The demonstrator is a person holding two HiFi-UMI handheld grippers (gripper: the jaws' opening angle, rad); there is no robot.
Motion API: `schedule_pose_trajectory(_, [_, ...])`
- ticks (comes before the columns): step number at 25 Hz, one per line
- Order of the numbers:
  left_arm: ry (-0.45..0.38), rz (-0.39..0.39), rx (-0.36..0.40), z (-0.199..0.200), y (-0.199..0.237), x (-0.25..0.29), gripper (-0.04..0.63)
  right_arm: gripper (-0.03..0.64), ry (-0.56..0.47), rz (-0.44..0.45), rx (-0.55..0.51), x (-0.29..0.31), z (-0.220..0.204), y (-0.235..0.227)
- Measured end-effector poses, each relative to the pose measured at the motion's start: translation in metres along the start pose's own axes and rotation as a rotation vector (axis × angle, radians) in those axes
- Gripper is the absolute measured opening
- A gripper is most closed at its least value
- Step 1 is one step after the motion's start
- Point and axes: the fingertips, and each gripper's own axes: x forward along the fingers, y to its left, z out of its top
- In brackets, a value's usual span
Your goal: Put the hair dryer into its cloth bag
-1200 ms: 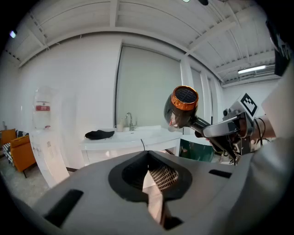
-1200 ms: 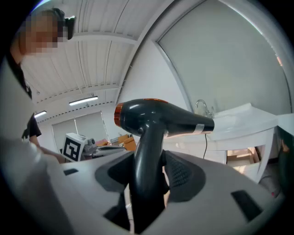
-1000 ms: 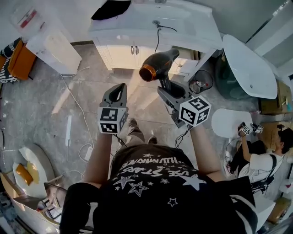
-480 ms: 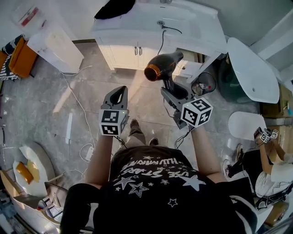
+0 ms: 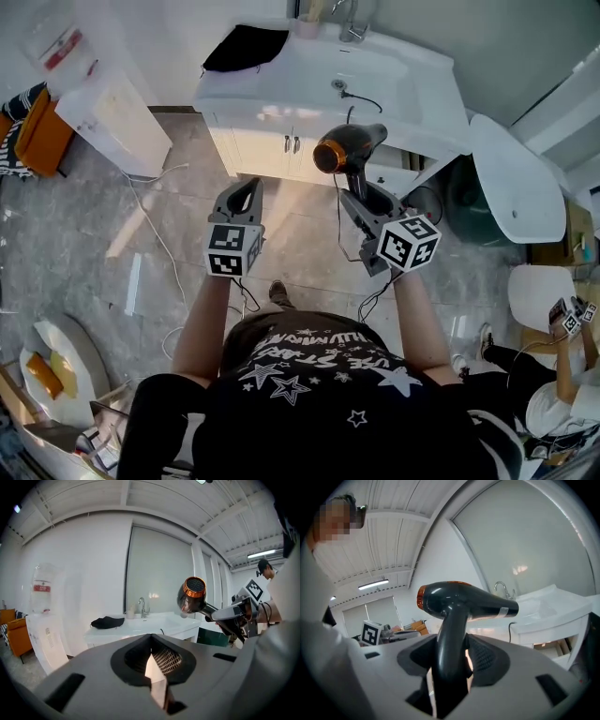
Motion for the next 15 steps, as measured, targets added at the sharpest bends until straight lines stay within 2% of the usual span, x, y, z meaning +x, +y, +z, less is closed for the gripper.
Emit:
schedule_pose_trajectory(6, [-0.012, -0.008, -0.004, 0.008, 0.045, 0.021, 0.011, 0.202, -0.008, -0.018, -0.002, 0.044, 0.017, -0.002])
schedule_pose_trajectory(15, [0.033, -0.004, -0.030, -0.008, 0.095, 0.035, 0.011, 0.202, 0.040, -0.025, 0.023, 0.090, 0.011, -0.004])
